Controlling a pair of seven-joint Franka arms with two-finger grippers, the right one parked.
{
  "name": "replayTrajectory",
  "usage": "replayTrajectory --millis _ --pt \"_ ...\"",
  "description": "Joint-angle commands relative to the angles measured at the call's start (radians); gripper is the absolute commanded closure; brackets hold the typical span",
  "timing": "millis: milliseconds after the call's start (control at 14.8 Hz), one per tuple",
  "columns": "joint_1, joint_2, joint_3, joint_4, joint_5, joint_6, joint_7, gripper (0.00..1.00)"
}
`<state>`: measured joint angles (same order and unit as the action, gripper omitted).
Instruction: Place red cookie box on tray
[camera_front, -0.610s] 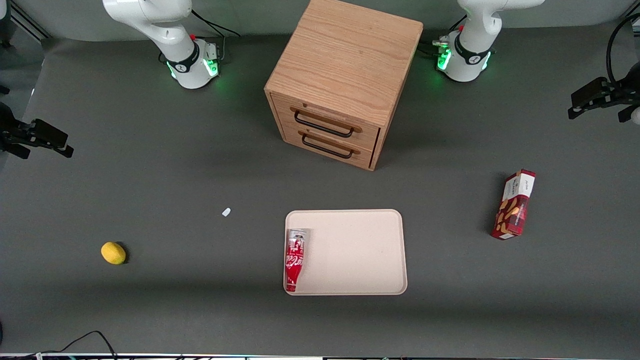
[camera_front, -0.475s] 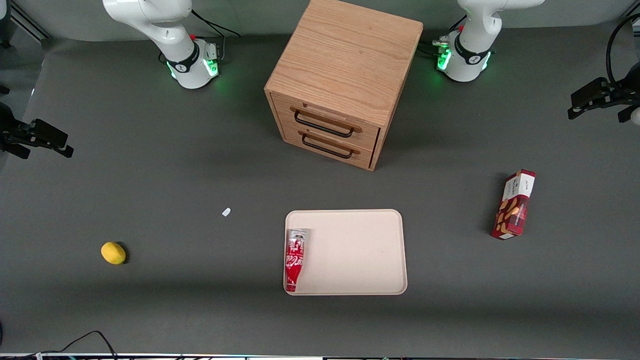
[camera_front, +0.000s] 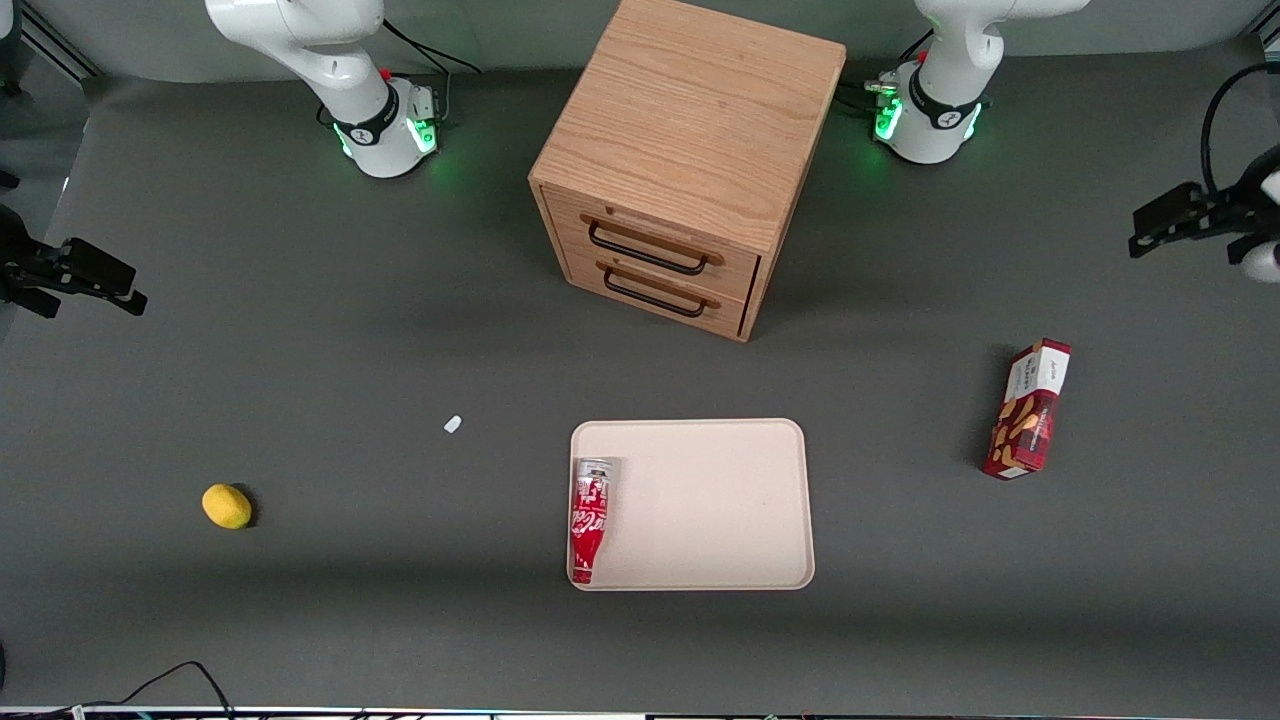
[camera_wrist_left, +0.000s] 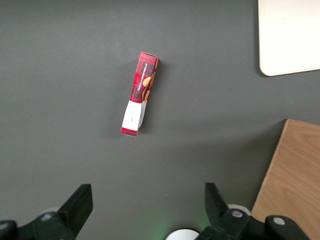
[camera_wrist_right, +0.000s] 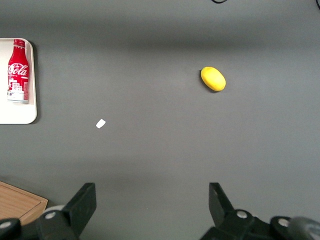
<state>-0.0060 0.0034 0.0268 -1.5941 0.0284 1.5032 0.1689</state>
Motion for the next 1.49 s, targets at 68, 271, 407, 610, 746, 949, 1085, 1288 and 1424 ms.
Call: replayTrajectory --millis 68,271,407,610,746,949,1085,1288,1424 --pt "0.004 0.128 0.007 -0.03 0.051 0.11 0.13 0.0" --pt "0.006 0.176 0.007 -0.134 0.087 0.283 0.141 0.0" --pt "0.014 0.219 0.007 -0.184 0.087 0.362 0.196 0.0" --pt "0.027 0.265 0.007 -0.263 0.087 0.524 0.25 0.0" --pt "0.029 0.3 0.007 -0.323 0.085 0.647 0.254 0.0" --pt "0.038 0.352 0.008 -0.374 0.071 0.77 0.317 0.0" --pt "0.04 0.366 0.008 -0.398 0.07 0.808 0.319 0.0" --pt "0.043 0.388 0.01 -0.415 0.07 0.848 0.319 0.0" --pt "0.043 0.394 0.01 -0.429 0.07 0.867 0.32 0.01"
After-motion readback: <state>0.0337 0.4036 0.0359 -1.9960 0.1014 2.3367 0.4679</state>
